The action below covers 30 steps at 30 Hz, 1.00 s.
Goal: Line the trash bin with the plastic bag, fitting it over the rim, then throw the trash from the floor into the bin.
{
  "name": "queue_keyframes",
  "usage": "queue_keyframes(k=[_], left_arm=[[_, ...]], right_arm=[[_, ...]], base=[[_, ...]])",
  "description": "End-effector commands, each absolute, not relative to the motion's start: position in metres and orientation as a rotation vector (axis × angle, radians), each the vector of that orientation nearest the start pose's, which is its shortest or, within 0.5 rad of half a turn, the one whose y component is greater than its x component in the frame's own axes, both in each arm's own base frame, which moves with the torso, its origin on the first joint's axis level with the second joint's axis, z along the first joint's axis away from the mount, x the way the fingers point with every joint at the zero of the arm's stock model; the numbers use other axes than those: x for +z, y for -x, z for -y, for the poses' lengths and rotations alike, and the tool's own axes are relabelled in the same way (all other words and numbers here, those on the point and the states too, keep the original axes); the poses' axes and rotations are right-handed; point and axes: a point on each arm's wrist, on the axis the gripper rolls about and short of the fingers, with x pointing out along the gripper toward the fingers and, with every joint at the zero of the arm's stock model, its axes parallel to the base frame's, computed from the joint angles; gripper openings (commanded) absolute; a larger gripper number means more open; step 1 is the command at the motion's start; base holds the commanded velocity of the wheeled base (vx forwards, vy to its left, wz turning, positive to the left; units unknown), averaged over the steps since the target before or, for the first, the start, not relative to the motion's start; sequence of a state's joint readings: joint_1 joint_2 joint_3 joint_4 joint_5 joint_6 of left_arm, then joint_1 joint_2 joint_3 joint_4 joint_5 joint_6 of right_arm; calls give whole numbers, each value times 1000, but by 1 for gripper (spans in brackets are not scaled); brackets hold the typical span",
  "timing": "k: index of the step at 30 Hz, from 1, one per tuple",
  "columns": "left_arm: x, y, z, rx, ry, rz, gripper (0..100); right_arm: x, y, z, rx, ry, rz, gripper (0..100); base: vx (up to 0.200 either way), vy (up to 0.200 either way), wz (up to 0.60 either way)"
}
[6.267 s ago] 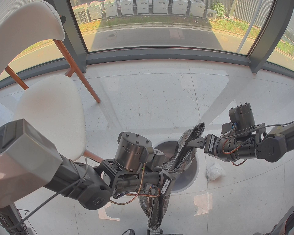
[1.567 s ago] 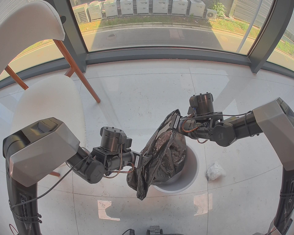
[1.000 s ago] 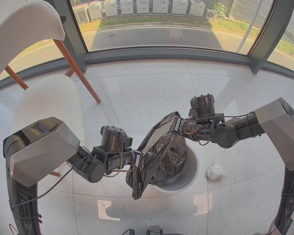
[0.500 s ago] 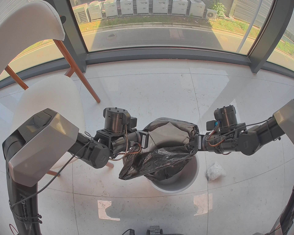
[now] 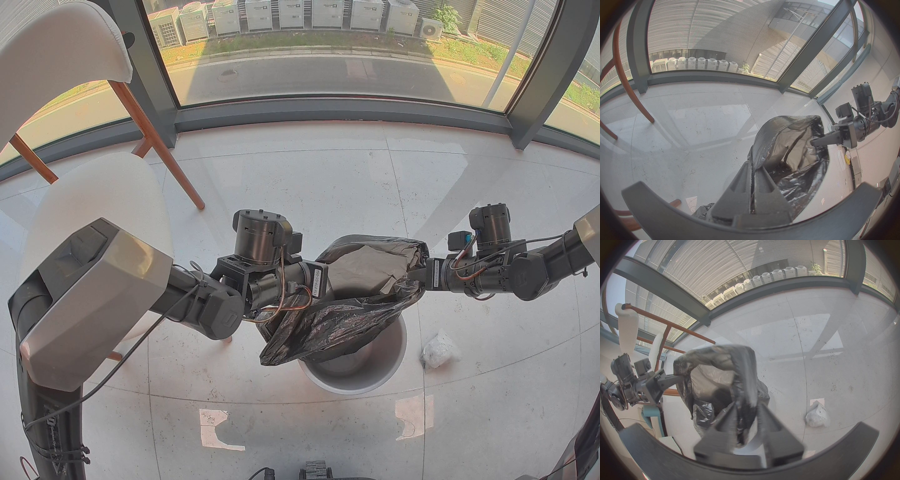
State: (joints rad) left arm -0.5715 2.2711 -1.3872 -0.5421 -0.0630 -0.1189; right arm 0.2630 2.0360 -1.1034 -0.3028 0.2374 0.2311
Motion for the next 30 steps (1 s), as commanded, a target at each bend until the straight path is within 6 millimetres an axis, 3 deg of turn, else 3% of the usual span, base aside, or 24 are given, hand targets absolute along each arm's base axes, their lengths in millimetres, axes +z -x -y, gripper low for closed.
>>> queue_keyframes(k=[1,5,13,22,30], left_arm=[[107,-386,249,-604,27,-373,0],[100,-388,251,-603,24,-384,0],[97,-390,250,-600,24,-387,0],[97,-396,241,-579,28,-388,0],[99,-402,233,-559,34,-383,0]], right_arm=[[119,-364,-114,429,-221,-691,100],[132,-337,-129,446,-283,-759,100],[115,-307,-168,423,-389,-893,100],[64,-322,-188,334,-387,-897,100],[46,-335,-203,359,-397,-849,100]], base=[[0,0,0],[0,0,0],[0,0,0],[0,0,0],[0,0,0]])
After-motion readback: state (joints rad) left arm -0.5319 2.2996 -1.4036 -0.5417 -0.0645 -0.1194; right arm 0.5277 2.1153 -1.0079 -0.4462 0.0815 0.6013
